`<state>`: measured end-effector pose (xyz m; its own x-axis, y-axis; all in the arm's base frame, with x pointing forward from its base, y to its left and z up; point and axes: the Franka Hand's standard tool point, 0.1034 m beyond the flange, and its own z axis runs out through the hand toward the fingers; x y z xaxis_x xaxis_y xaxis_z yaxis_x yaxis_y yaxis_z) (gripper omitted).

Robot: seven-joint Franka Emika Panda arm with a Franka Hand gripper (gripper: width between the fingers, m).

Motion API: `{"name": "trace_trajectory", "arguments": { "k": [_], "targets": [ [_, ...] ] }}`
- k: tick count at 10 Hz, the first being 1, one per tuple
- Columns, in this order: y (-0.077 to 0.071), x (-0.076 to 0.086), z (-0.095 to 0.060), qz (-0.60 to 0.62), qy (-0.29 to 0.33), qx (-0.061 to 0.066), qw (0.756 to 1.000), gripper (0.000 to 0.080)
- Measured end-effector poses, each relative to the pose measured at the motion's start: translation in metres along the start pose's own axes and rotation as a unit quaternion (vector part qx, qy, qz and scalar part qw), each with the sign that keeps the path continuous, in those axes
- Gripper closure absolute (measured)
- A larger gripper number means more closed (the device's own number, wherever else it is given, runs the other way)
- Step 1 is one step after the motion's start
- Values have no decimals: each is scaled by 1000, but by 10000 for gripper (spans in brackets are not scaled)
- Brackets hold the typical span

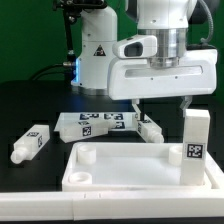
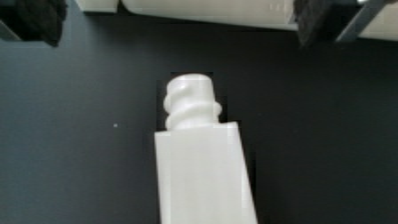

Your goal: Assemble desk

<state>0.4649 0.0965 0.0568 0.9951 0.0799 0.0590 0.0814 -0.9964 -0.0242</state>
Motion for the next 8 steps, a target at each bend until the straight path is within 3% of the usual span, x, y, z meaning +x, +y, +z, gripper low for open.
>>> {"name": "trace_trajectory", "arguments": {
  "k": [2,4,5,8],
  "targets": [
    [9,-9,8,20,-10,4,1000,151],
    [23,-33,30,29,-35,2,999,151],
    [23,-41,38,36,-45,0,998,151],
    [2,-50,48,51,-54,-3,997,151]
  ]
}}
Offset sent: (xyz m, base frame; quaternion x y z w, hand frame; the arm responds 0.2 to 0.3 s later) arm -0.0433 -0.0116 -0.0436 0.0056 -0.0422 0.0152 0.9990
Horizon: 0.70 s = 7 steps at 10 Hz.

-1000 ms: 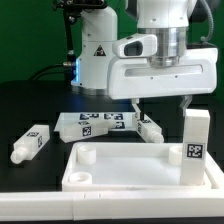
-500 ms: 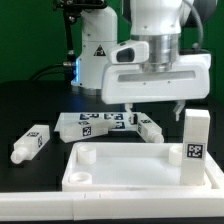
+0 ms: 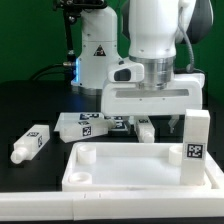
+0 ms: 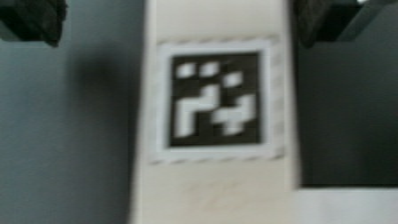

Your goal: Assemble desk

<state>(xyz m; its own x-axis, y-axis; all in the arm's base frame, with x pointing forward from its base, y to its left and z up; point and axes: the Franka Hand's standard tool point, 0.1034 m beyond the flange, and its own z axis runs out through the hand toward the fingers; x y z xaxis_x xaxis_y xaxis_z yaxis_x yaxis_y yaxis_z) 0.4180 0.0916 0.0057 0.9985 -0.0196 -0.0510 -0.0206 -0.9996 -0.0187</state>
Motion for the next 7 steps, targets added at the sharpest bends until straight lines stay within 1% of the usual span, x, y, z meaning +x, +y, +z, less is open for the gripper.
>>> {"name": "trace_trajectory", "arguments": {
  "k": [2,3,4,5,6,7],
  "targets": [
    [1,0,0,1,0,-1,1000,151],
    [1,0,0,1,0,-1,1000,281],
    [1,0,1,1,-1,-1,1000,281],
    [1,0,1,-6,-1,-1,1000,421],
    [-2,0,0,-19,-1,-1,1000,517],
    [-19,4,-4,-46,2,1,999,516]
  ]
}}
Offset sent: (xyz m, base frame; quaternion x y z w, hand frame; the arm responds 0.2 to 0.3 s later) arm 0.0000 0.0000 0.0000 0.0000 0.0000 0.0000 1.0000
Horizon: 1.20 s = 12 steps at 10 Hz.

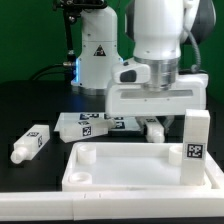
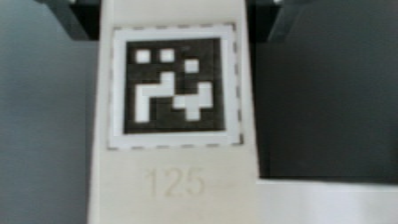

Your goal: Assemble desk

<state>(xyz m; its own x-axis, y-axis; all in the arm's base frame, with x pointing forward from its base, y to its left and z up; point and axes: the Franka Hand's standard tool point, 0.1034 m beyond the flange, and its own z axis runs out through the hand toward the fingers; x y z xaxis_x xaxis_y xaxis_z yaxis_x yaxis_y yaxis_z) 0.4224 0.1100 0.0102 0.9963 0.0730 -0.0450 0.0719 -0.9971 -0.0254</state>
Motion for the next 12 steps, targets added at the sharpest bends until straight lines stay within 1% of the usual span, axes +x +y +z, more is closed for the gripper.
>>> {"name": "trace_trajectory", "arguments": {
  "k": [1,2,3,6,7,8,9,10,11,12],
  "targets": [
    [-18,5,-6,-33,2,4,999,516],
    [-33,7,-11,-98,-8,-2,995,516],
    [-42,9,-11,-167,-9,-13,986,516],
    [-38,9,-11,-241,-10,-15,970,515],
    [-38,9,-11,-277,-11,-16,961,515],
    [-45,13,-13,-349,-8,-18,937,515],
    [-56,18,-12,-454,-5,-21,891,515],
    [-63,16,-11,-487,-2,-26,873,515],
    [-59,16,-10,-505,-4,-27,863,515],
    [-56,17,-10,-536,-6,-29,844,515]
  ]
}}
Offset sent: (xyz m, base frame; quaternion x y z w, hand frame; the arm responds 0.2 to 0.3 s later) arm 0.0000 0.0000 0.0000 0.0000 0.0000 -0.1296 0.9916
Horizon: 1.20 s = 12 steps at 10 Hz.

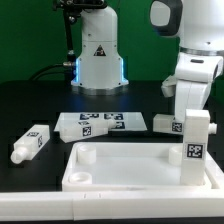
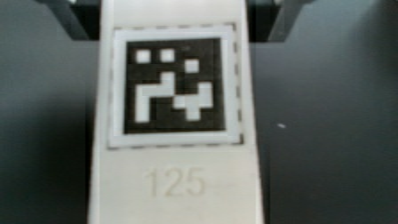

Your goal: Assemble desk

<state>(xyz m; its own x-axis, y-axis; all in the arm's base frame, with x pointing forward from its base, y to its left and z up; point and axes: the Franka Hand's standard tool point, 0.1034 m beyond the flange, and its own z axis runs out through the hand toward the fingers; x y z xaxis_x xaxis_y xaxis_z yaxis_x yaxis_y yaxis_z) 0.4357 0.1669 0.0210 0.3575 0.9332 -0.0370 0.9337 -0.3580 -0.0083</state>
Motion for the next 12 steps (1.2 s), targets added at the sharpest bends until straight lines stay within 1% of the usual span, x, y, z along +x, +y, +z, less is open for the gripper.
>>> {"name": "trace_trajectory", "arguments": {
  "k": [2,3,4,5,7,9,10,11,12],
  "targets": [
    [0,-2,2,-57,-5,-2,998,515],
    [-5,-2,4,-172,-13,-2,985,515],
    [-6,-3,4,-233,-19,2,972,515],
    [-4,-7,5,-310,-25,1,951,515],
    [-2,-10,5,-339,-30,-1,940,515],
    [1,-14,6,-407,-38,-3,913,515],
    [-3,-17,3,-457,-45,0,888,515],
    [-13,-22,3,-503,-50,6,863,515],
    [-26,-29,9,-536,-54,18,842,515]
  ]
}}
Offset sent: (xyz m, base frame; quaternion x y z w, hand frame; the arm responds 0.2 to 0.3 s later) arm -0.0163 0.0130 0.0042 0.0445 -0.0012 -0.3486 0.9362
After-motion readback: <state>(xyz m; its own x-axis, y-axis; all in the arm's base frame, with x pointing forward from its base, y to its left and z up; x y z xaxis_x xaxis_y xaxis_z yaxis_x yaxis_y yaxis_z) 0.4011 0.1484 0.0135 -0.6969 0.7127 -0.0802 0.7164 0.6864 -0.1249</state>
